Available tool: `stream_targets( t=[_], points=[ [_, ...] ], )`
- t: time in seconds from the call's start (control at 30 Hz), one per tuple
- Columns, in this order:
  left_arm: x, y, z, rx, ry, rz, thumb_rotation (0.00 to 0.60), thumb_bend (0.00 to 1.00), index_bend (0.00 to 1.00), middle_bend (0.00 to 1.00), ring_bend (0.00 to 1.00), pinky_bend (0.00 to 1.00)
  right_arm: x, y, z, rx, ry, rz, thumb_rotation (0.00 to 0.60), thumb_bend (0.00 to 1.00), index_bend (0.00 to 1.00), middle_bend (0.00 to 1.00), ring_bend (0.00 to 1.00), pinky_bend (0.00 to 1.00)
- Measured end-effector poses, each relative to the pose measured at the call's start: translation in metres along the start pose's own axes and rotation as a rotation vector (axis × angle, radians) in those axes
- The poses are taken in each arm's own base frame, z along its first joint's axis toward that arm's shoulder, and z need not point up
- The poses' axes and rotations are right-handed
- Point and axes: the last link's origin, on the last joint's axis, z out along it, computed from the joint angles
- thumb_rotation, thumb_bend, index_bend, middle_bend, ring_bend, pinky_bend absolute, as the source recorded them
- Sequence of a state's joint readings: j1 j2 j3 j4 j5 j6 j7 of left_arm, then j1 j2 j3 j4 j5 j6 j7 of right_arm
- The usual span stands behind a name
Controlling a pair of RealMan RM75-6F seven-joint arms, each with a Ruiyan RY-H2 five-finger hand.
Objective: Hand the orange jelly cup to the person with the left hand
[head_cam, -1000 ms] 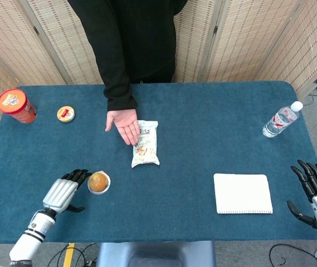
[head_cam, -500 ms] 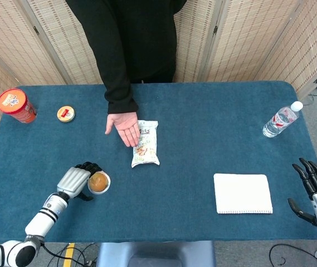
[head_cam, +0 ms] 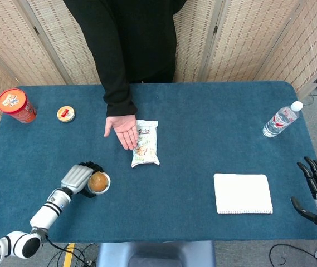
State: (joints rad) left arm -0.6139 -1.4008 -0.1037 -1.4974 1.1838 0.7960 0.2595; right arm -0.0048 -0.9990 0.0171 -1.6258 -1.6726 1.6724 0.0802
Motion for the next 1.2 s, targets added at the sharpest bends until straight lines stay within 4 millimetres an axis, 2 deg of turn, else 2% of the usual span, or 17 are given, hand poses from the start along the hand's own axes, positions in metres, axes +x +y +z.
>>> stream_targets(
  t=[0.2,0.3,0.53,0.83,1.07,1.2],
  points=[
    [-0.003,-0.002,0.007,-0.006,0.013,-0.053,0.6,0.13,0.37,0.4,0.26,0.38,0.002,0.002,0.0,-0.018,0.013,0.001,0.6,0.26,0.0,0.0,0.0,0.0],
    [-0.003,-0.004,0.009,-0.007,0.03,-0.076,0.6,0.13,0.4,0.46,0.3,0.42,0.0,0.003,0.002,-0.021,0.006,-0.003,0.6,0.26,0.0,0.0,0.0,0.0],
    [0.003,0.0,0.002,-0.01,0.056,-0.107,0.6,0.13,0.41,0.48,0.31,0.42,-0.001,0.002,0.004,-0.016,-0.005,-0.002,0.6,0.26,0.0,0.0,0.0,0.0],
    [0.027,0.018,-0.033,-0.002,0.124,-0.139,0.6,0.13,0.4,0.49,0.31,0.43,-0.002,0.0,0.005,0.007,-0.027,0.009,0.6,0.26,0.0,0.0,0.0,0.0],
    [0.056,0.055,-0.07,0.008,0.183,-0.139,0.6,0.13,0.39,0.49,0.31,0.43,-0.003,-0.004,0.002,0.046,-0.048,0.017,0.6,0.26,0.0,0.0,0.0,0.0],
    [0.073,0.074,-0.081,0.004,0.198,-0.149,0.6,0.13,0.39,0.5,0.32,0.43,-0.001,-0.005,-0.001,0.061,-0.047,0.024,0.6,0.26,0.0,0.0,0.0,0.0]
  ],
)
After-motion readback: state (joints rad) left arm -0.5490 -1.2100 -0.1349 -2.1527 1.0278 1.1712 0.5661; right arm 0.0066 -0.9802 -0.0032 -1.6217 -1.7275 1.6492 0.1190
